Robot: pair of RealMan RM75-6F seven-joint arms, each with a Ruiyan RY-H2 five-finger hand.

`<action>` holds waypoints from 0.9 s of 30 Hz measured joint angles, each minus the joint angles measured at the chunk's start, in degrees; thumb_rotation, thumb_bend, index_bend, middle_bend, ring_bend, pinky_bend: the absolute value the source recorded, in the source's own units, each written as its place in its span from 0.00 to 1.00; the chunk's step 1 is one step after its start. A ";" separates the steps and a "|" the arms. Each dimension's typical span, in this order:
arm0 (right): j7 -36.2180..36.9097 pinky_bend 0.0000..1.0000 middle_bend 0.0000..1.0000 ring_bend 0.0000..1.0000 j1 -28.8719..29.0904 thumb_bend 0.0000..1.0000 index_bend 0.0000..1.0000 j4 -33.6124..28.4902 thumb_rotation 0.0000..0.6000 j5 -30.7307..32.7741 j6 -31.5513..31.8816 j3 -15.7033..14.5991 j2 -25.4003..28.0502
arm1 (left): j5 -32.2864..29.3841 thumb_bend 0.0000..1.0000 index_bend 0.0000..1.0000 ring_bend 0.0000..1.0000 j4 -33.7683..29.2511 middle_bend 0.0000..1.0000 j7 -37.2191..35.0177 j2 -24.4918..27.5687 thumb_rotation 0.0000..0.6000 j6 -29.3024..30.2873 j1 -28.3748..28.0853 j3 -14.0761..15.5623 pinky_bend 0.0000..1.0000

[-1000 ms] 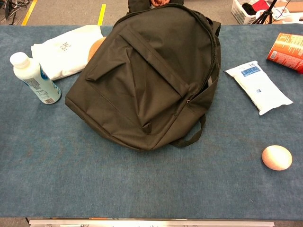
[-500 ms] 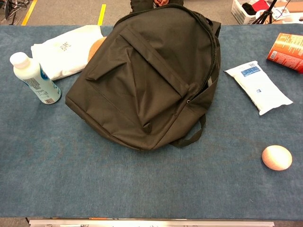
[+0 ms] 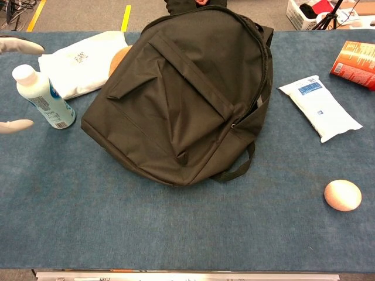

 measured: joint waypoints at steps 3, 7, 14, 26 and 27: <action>0.11 0.18 0.34 0.20 0.04 0.13 0.22 -0.08 1.00 -0.17 -0.23 -0.28 -0.11 | 1.81 0.15 0.16 0.08 0.48 0.14 0.46 -1.09 1.00 -1.27 -1.58 0.43 0.10; 0.56 0.18 0.34 0.20 -0.02 0.13 0.22 0.29 1.00 -0.32 -0.29 -0.58 -0.49 | 3.36 0.15 0.15 0.07 1.62 0.12 2.40 -2.32 1.00 -3.45 -3.30 1.21 0.10; 1.20 0.18 0.34 0.20 -0.26 0.13 0.21 0.83 1.00 0.02 -0.29 -0.77 -0.72 | 3.78 0.15 0.11 0.03 2.31 0.09 4.69 -3.83 1.00 -7.21 -6.14 2.59 0.07; 1.95 0.18 0.34 0.20 -0.41 0.13 0.22 1.44 1.00 0.07 -0.55 -1.12 -0.91 | 0.23 0.03 0.01 0.00 2.21 0.00 4.20 -6.27 0.34 -14.27 -10.23 3.59 0.00; 1.97 0.18 0.34 0.20 -0.41 0.13 0.22 1.47 1.00 0.08 -0.54 -1.11 -0.90 | -0.36 0.03 0.00 0.00 2.27 0.00 4.27 -6.69 0.33 -15.11 -10.72 3.64 0.00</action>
